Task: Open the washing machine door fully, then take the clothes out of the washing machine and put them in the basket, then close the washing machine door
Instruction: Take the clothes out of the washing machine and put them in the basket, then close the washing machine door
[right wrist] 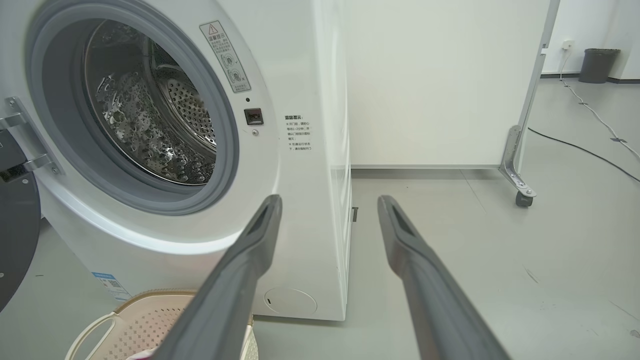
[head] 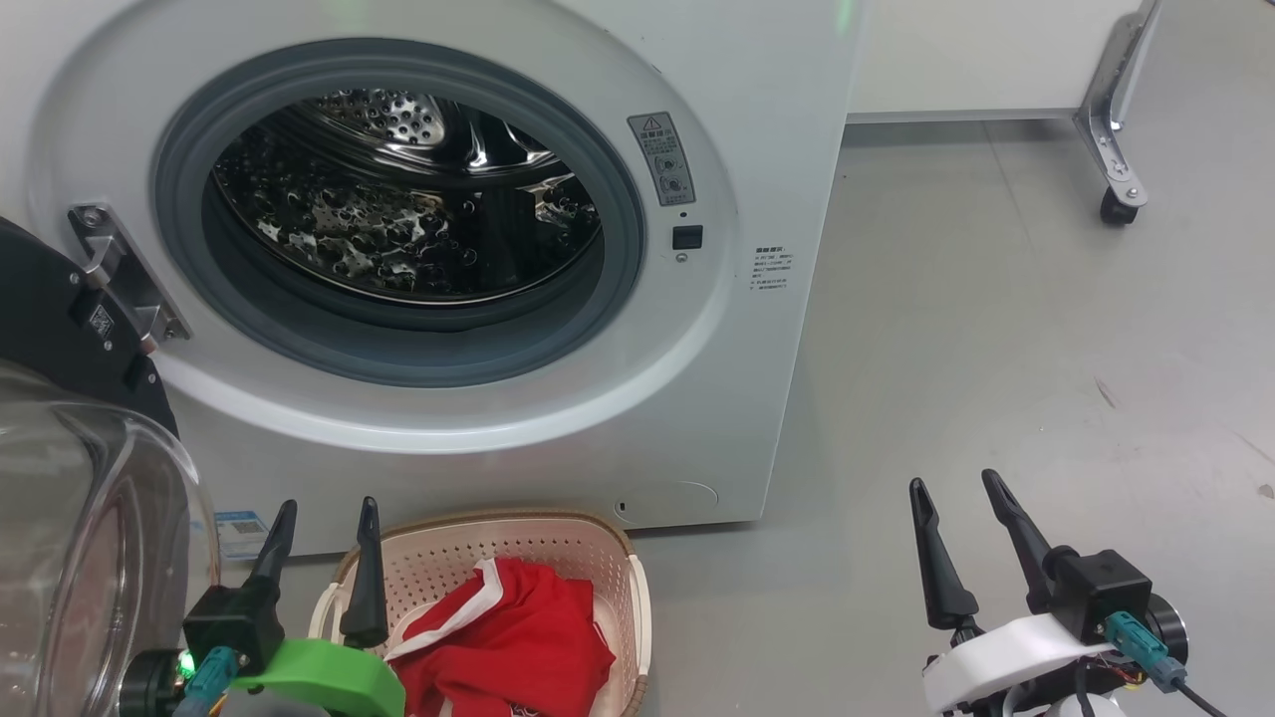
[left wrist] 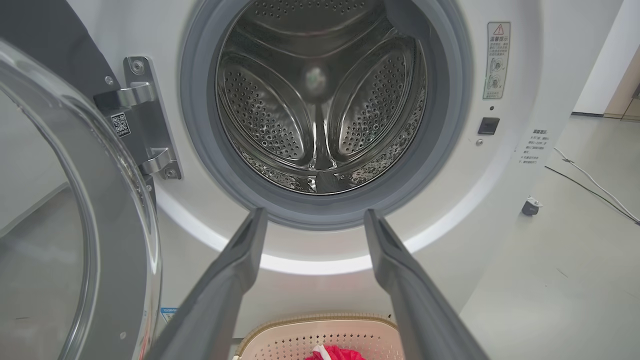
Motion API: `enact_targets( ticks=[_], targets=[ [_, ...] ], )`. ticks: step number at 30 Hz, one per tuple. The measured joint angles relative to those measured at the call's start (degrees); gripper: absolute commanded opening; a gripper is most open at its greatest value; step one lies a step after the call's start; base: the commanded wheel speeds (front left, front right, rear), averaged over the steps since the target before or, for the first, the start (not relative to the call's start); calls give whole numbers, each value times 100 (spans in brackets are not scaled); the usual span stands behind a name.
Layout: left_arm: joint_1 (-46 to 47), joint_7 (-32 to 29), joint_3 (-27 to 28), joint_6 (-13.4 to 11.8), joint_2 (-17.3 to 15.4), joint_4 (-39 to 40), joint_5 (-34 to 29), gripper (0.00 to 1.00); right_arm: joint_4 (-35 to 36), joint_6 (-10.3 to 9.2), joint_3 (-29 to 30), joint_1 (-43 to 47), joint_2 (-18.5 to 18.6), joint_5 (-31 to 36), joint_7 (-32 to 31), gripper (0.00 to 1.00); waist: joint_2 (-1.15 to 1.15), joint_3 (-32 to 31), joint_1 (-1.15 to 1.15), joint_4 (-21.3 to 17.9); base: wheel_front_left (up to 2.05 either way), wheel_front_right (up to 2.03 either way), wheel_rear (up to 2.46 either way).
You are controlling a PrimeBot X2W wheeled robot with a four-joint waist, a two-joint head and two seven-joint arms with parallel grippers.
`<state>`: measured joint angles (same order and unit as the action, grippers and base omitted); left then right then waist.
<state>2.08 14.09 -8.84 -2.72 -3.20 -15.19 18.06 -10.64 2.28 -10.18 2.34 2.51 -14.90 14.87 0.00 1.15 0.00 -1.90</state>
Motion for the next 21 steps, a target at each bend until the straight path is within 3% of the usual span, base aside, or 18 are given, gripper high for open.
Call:
enact_targets(
  ticks=[21],
  targets=[
    [-625, -345, -81, -110, -13, 907, -1, 100, 96, -41, -78, 78, -3, 0, 0, 100, 0, -30, 0, -42, 0, 0, 0]
  ],
)
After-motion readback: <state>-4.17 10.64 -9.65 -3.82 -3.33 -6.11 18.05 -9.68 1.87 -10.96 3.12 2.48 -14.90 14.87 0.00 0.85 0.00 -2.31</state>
